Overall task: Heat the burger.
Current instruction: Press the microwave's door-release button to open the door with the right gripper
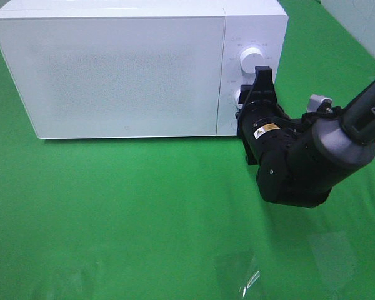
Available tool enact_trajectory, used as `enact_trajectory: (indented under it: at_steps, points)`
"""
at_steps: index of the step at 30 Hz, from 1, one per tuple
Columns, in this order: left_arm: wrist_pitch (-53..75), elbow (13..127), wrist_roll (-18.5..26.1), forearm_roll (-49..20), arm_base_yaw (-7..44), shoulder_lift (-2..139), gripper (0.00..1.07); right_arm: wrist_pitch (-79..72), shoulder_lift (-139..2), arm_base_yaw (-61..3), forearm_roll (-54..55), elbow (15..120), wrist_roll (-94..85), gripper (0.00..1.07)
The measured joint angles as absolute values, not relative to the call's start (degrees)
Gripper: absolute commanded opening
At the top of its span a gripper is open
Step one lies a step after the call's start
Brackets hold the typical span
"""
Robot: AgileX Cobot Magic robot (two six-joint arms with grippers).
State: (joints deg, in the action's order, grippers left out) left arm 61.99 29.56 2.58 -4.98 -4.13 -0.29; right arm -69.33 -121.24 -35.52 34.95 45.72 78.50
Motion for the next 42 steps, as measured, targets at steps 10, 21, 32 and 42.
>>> enact_trajectory:
  at_steps: [10,21,32,42]
  points:
    - [62.0,29.6,2.6,-5.0,-4.1,-0.3,0.98,-69.3,-121.2,-35.5,35.1,45.7,86.4,0.00]
    - [62.0,29.6,2.6,-5.0,-4.1,-0.3,0.98,-69.3,-121.2,-35.5,35.2,45.7,87.3,0.01]
    - [62.0,29.6,2.6,-5.0,-4.1,-0.3,0.98,-69.3,-121.2,-35.5,35.5,45.7,87.4,0.29]
    - [62.0,29.6,2.6,-5.0,-4.1,-0.3,0.98,-68.9,-121.2,-35.6,35.9,45.6,87.7,0.61]
